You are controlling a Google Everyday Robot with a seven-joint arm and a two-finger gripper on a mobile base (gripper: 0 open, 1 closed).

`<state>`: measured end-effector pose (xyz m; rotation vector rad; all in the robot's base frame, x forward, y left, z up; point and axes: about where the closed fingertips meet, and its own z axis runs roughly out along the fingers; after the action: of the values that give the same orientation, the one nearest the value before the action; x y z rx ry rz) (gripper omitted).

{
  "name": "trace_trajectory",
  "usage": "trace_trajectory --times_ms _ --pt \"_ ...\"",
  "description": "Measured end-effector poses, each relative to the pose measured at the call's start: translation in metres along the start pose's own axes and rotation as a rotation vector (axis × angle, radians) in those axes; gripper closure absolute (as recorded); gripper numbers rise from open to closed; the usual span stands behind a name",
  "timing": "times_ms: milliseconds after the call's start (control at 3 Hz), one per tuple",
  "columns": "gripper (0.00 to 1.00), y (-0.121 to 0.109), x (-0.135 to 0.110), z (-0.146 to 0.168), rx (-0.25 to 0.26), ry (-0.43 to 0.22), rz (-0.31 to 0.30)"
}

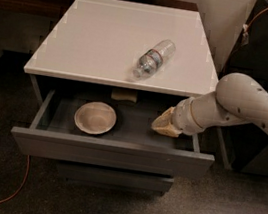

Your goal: Place water bottle into top drawer

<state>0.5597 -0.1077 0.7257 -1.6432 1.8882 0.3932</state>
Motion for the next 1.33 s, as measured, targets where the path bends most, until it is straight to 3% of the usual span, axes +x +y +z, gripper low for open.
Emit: trace_trajectory --times_ms 333,1333 --pt "1.0 0.001 0.014 0.026 -0.016 0.04 0.02" --pt "1.0 0.022 0.026 0.054 -0.08 0.102 0.034"
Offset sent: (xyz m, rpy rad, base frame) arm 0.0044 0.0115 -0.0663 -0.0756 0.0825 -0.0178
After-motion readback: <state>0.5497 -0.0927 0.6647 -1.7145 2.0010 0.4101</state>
